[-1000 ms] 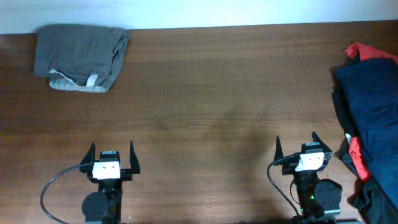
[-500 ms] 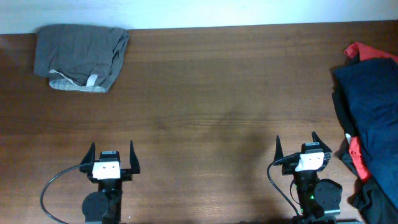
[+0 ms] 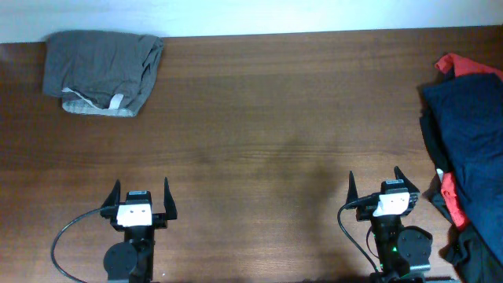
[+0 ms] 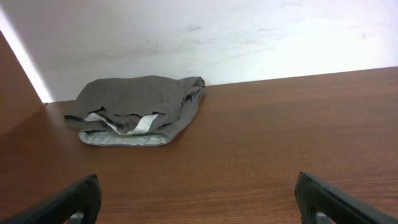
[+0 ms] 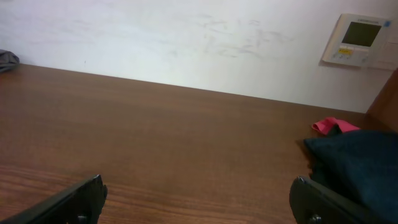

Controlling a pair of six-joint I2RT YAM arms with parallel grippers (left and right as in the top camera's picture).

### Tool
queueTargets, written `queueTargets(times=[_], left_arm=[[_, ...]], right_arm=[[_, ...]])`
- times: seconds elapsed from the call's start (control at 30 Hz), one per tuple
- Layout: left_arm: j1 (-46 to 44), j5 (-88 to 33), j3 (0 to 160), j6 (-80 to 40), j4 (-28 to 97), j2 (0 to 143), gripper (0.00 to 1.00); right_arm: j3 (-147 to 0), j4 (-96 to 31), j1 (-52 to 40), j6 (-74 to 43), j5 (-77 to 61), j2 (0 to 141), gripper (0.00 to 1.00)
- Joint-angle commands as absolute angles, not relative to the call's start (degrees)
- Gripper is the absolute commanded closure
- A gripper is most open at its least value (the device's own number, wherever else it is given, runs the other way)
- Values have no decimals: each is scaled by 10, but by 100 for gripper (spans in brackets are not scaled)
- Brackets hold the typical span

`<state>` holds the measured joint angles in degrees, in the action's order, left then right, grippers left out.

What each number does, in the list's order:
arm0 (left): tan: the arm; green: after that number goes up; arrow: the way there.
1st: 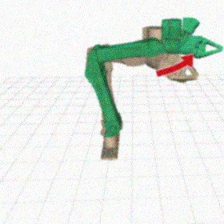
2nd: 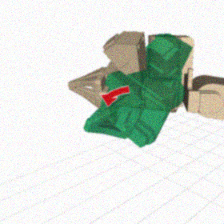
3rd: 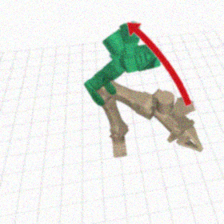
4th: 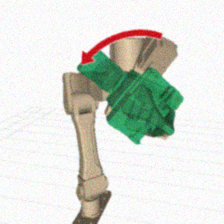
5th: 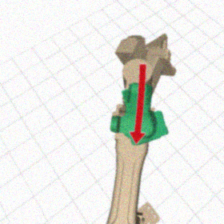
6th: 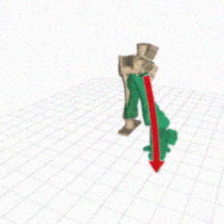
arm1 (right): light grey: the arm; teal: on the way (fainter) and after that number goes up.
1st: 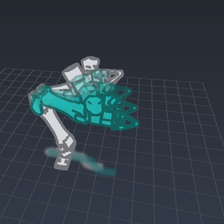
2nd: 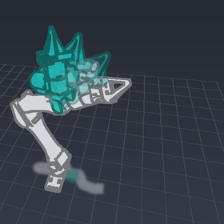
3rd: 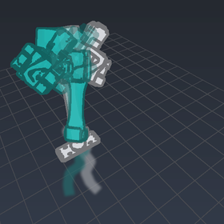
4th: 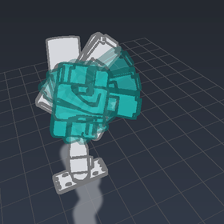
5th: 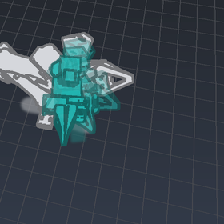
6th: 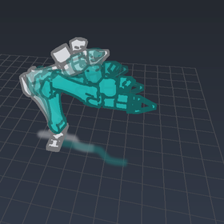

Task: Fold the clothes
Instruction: 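Move the right gripper toward the clothes pile at the right edge, then grasp the navy shorts from the pile with the right gripper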

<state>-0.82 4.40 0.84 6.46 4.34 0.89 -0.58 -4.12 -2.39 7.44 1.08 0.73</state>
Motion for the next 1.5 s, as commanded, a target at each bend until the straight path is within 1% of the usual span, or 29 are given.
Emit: queueTargets(times=[0.0, 0.1, 0.17, 0.43, 0.63, 0.73, 0.87, 0.97, 1.1, 1.27, 1.47], left_arm=[[-7, 34, 5, 72, 44, 3, 1], [-7, 34, 5, 72, 44, 3, 1], [-7, 34, 5, 72, 44, 3, 1], [-7, 34, 5, 72, 44, 3, 1], [-7, 34, 5, 72, 44, 3, 1], [-7, 34, 5, 72, 44, 3, 1], [-7, 34, 5, 72, 44, 3, 1], [-7, 34, 5, 72, 44, 3, 1], [-7, 34, 5, 72, 44, 3, 1], [-7, 34, 5, 72, 44, 3, 1], [-7, 34, 5, 72, 44, 3, 1]], right_arm=[[-3, -46, -22, 68, 20, 3, 1], [-3, -45, -22, 68, 20, 3, 1], [-3, -18, -22, 64, 8, 3, 1], [-3, 107, -22, 40, -198, 3, 1], [-3, 149, -22, 40, -237, 3, 1], [-3, 145, -22, 40, -204, 3, 1], [-9, 161, -22, 40, -110, 4, 1], [-39, 150, -22, 40, -35, 7, 1], [-108, 100, -22, 43, 54, 45, 2], [-212, 50, -22, 76, 136, 170, 1], [-387, -32, -11, 79, 249, 400, 1]])
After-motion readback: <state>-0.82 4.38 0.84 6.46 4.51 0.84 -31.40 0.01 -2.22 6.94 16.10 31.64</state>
